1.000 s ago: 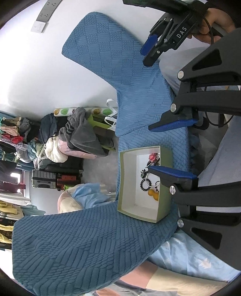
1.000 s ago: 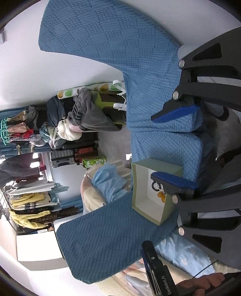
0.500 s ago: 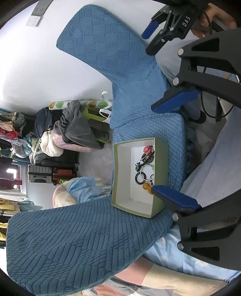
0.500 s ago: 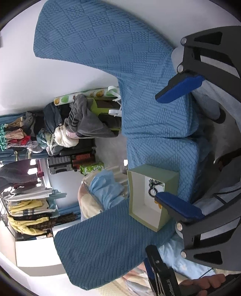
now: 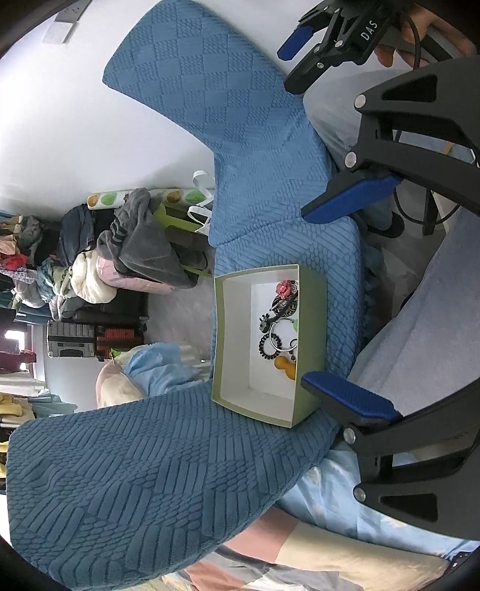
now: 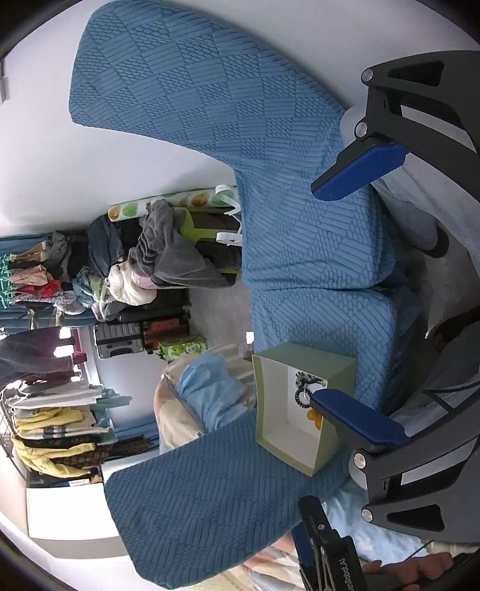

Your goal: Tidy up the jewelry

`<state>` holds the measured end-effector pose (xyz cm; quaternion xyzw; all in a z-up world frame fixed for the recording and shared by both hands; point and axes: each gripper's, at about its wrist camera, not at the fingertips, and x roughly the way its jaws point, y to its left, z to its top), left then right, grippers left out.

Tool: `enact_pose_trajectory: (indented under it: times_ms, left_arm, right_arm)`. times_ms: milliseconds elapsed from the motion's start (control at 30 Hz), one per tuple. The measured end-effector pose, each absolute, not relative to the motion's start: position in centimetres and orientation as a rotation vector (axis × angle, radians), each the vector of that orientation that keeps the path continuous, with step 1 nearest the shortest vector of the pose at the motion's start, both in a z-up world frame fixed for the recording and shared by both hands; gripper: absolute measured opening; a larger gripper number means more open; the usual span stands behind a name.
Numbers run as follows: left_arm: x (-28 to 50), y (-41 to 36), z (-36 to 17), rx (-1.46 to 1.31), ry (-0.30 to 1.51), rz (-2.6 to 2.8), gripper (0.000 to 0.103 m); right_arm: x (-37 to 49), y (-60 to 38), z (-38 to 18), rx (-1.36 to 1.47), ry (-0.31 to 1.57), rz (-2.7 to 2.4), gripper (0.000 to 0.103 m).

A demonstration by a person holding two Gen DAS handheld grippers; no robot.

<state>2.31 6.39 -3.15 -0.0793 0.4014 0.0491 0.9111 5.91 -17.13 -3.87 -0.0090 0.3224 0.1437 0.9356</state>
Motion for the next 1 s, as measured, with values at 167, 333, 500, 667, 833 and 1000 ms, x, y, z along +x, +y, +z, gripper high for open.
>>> enact_pose_trajectory:
  times_ms: [167,333,500,667,833,1000]
  left_arm:
    - [2.46,6.63,-3.37,-0.172,0.843,0.116,0.082]
    - [2.57,6.78,-3.57,-0.179,0.867,0.124,0.082]
    - [2.4,6.7,-3.36,-0.176,0.862,0.126,0.082]
    - [2.44,6.44,-3.42,-0.17,0.867,0.123,0.082]
    - [2.51,6.05,-3.37,-0.154,0.875,0.112,0.082]
    - [2.44,6.05,-3.24,-0.159,0.87,0.113,0.082]
  right_arm:
    - [5.8,-17.12,-3.81,-0.019,0.657,0.291,0.102]
    - [5.85,-17.26,-3.76,-0.009,0.656,0.286,0.102]
    - [5.85,-17.3,-3.81,-0.007,0.659,0.289,0.103]
    - [5.9,-17.28,-3.58,-0.01,0.658,0.294,0.103]
    - [5.91,-17.23,-3.69,-0.009,0.66,0.296,0.103]
    - [6.0,-17.39,-3.88,-0.008,0.665,0.293,0.103]
